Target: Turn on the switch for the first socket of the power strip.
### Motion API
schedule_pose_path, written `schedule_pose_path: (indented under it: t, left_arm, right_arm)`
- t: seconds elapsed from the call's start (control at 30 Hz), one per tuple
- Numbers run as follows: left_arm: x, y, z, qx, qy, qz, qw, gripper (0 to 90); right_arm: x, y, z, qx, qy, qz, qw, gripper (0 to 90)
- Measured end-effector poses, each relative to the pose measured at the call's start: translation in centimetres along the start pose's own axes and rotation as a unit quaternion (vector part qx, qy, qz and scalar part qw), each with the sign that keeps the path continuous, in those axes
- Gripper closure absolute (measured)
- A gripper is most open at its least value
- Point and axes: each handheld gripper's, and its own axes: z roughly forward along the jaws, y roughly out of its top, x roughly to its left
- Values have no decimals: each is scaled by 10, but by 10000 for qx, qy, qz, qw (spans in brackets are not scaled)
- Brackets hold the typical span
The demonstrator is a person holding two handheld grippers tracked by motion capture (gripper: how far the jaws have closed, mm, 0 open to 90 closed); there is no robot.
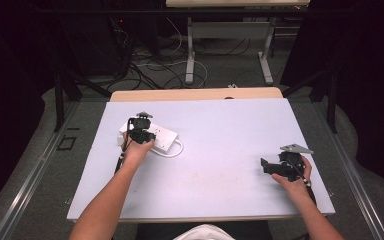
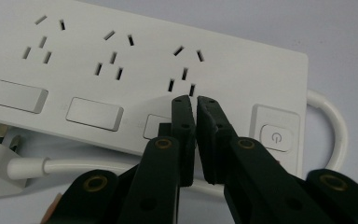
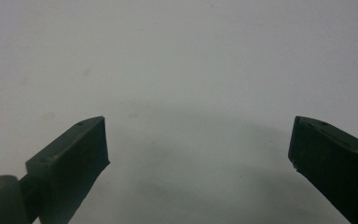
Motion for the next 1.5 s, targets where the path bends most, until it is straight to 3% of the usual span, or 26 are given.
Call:
schedule_pose_path:
  t: [0.3, 0.37, 0.73, 0.93, 1.17, 1.3, 1.5]
  left_arm:
    - [-1, -1, 1, 79, 0, 26, 10000, 899]
    - [-2, -3, 3, -130, -4, -38, 9999, 898]
    - [1, -4, 3, -183, -97, -123, 9997, 898]
    - [7, -7, 3, -254, -352, -359, 9984, 889]
    - [12, -6, -4, -280, -399, -404, 9980, 871]
    - [13, -6, -5, -493, -353, -478, 9970, 858]
    - [17, -6, -9, -493, -416, -525, 9965, 825]
  right_arm:
    - [0, 0, 0, -4, 4, -32, 10000, 40]
    - [0, 0, 0, -9, 6, -12, 10000, 40]
    - [0, 0, 0, 1, 4, -19, 10000, 40]
    - [-1, 0, 1, 14, -13, -1, 10000, 40]
    - [-1, 0, 1, 31, -9, -25, 10000, 40]
    - [0, 0, 1, 20, -28, 10, 10000, 40]
    - [-1, 0, 1, 15, -16, -6, 10000, 40]
